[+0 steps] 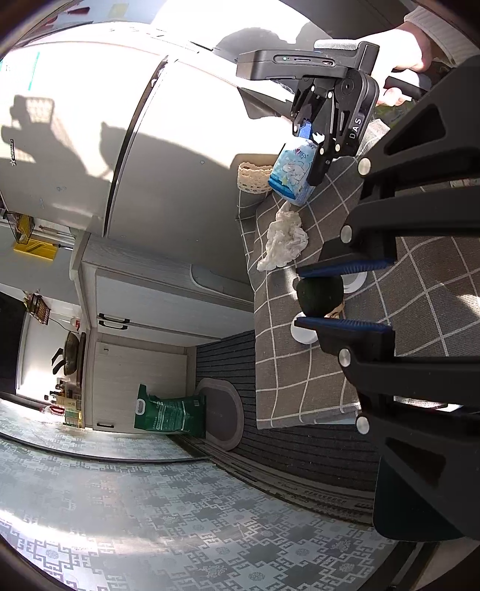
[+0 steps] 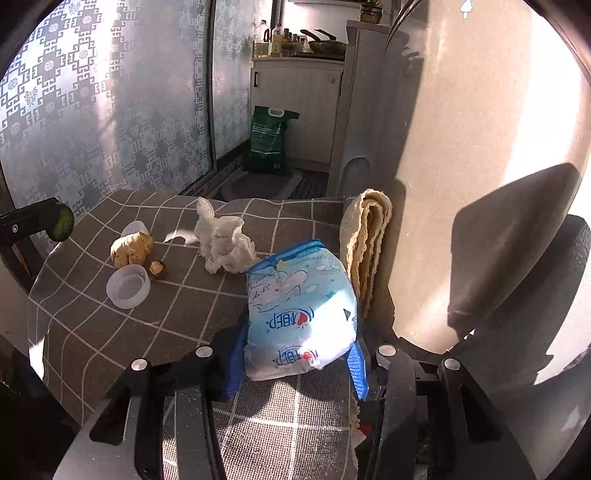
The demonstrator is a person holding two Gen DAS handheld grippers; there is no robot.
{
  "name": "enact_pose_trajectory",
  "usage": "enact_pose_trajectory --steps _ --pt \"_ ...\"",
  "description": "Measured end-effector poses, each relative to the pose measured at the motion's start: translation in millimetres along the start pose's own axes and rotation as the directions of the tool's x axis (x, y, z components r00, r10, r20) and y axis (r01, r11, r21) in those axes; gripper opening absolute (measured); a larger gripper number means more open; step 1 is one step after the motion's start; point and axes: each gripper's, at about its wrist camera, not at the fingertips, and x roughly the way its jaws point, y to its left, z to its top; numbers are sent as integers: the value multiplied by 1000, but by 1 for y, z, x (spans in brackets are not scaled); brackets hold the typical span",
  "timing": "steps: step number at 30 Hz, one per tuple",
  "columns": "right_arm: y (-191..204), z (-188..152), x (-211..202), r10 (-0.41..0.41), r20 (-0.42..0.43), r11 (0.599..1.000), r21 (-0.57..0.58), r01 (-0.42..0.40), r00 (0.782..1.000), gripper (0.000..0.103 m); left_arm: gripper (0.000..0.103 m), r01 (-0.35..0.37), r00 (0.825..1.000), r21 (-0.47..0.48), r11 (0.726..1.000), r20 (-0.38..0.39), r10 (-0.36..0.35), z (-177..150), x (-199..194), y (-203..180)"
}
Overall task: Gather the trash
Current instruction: 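Grasp the blue-white wet-wipe pack with the right tool while the left tool grasps the green scrap, then carry the wet-wipe pack and green scrap over the bin with both tools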
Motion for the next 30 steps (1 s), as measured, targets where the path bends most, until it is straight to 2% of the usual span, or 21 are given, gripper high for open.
enact_pose_trajectory --steps 14,23,30 --pt "61 36 -15 78 41 996 -44 -77 996 45 23 -52 998 -19 998 24 52 -1 -35 40" --pt "110 55 -20 154 49 986 -75 -150 987 45 23 -119 993 -15 993 -16 119 -14 -50 80" --pt "150 67 -20 196 40 975 -116 -190 980 45 23 -147 988 -29 989 -60 145 -27 -56 112"
